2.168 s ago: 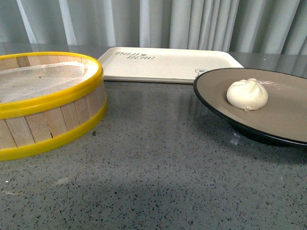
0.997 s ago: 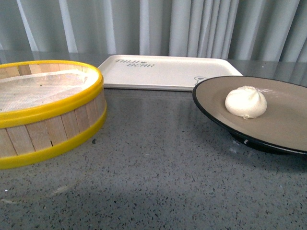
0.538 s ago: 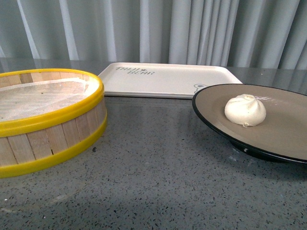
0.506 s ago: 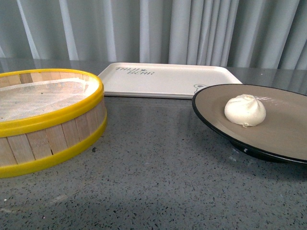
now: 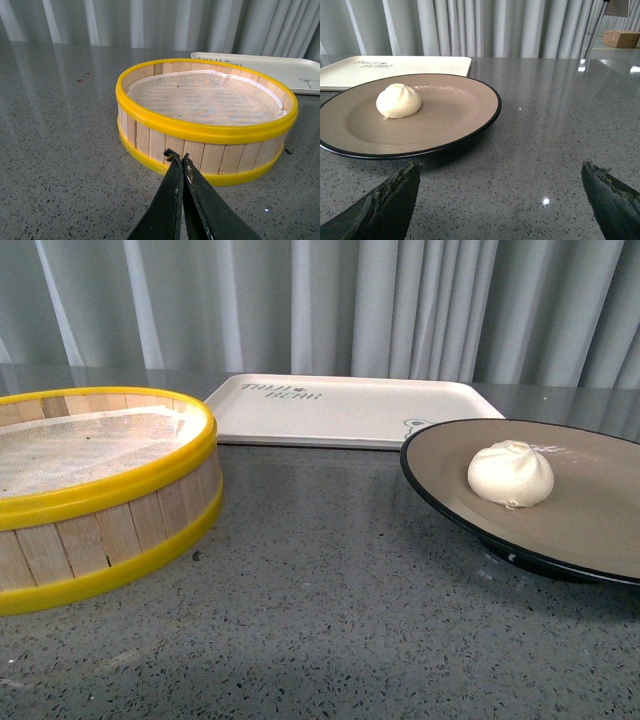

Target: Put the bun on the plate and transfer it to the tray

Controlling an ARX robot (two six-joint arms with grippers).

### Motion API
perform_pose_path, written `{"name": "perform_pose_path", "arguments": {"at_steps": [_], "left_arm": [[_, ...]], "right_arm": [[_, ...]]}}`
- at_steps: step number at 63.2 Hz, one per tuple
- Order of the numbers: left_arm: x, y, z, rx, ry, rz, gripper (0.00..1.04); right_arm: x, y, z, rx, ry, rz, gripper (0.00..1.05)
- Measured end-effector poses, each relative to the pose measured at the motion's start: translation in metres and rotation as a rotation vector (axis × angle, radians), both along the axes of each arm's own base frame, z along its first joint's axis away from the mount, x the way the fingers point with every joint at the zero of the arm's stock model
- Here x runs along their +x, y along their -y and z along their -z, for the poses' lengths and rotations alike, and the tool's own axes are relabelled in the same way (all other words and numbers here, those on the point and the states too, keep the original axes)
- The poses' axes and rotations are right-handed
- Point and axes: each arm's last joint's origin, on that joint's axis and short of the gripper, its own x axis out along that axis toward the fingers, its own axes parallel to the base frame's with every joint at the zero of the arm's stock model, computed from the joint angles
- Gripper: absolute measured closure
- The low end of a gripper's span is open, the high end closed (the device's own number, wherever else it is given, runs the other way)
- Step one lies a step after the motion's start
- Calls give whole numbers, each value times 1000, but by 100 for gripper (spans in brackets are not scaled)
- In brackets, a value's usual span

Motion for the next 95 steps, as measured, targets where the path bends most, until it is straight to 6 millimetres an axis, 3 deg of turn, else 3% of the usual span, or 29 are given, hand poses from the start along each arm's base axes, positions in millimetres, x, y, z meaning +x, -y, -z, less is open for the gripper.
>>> {"name": "perform_pose_path", "arguments": {"at_steps": [10,27,56,61,72,81,88,95], "left_arm": [[-11,0,4,0,-16,0,101],[-12,0,3,0,-6,0,101],[-12,0,3,0,-6,0,18],[-12,0,3,0,-6,0,5],[-12,0,3,0,-6,0,7],[-12,0,3,0,-6,0,7],[-12,0,3,0,-6,0,7],[-12,0,3,0,-6,0,7]], "right_arm": [[0,0,0,0,0,0,8],[0,0,0,0,0,0,8],[0,0,0,0,1,0,8],[2,0,-9,-125,76,10,8],[21,9,-57,-197,200,-6,8],[53,32,-89,47,112,-17,8],[74,49,-96,430,-50,-36,8],[81,58,-102,791,-156,-57,8]]}}
